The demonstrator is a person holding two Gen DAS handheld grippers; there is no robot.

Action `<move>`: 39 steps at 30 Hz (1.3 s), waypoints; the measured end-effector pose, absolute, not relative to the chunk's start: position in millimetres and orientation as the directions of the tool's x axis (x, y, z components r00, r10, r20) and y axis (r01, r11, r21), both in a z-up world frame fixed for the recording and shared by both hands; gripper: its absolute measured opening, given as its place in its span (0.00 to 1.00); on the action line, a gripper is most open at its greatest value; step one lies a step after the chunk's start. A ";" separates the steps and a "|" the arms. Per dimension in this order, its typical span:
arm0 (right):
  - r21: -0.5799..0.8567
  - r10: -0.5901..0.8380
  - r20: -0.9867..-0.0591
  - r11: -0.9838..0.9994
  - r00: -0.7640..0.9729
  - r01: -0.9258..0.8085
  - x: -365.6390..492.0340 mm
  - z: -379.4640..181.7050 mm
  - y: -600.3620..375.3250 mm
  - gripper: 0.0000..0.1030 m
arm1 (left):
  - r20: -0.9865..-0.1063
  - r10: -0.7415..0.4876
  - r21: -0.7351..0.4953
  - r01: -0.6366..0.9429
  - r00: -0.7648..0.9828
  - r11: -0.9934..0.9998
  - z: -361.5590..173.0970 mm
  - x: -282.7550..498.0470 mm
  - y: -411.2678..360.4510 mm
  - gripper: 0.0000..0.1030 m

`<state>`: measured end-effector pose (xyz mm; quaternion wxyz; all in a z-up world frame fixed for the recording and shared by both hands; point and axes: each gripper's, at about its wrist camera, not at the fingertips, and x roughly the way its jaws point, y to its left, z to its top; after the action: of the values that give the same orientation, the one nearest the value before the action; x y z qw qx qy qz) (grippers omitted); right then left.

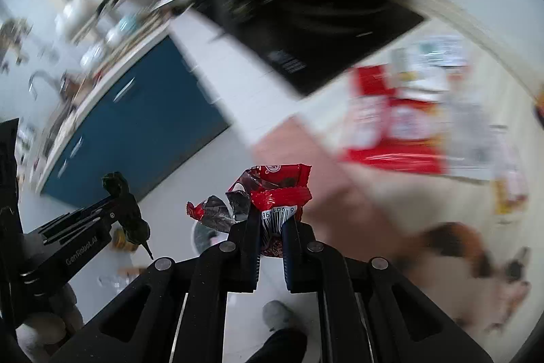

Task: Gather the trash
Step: 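Carry both items over the grey bin and open both grippers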

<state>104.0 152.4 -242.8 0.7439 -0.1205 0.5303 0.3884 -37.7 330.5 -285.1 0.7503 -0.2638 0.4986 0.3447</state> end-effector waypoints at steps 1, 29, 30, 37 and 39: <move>0.236 0.447 -0.886 0.659 0.120 -0.714 94.3 -254.2 166.1 0.10 | -0.937 0.251 -0.045 -0.796 0.244 0.604 -298.4 -51.4 341.5 0.17; 0.293 0.088 -0.952 0.540 -0.294 -0.789 -31.6 -809.6 408.1 0.55 | -0.988 -0.111 -0.136 -0.959 0.111 0.248 -755.0 -202.1 504.9 0.90; 0.276 0.082 -0.958 0.537 -0.277 -0.797 -31.0 -811.3 407.9 0.63 | -0.992 -0.087 -0.114 -0.960 0.094 0.255 -751.6 -206.9 504.3 0.91; 0.084 0.060 -0.996 0.470 -0.063 -0.879 -39.5 -764.6 403.4 1.00 | -0.997 0.075 0.044 -0.963 -0.025 0.264 -704.6 -228.0 492.0 0.94; 0.051 0.072 -0.997 0.454 -0.020 -0.890 -43.8 -743.2 399.9 1.00 | -0.992 0.116 0.076 -0.963 -0.047 0.259 -679.7 -233.5 482.2 0.94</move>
<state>-43.8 399.9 -743.2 0.6100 -0.3431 0.5957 0.3941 -233.5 482.2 -679.7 0.5726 -0.3855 0.5491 0.4712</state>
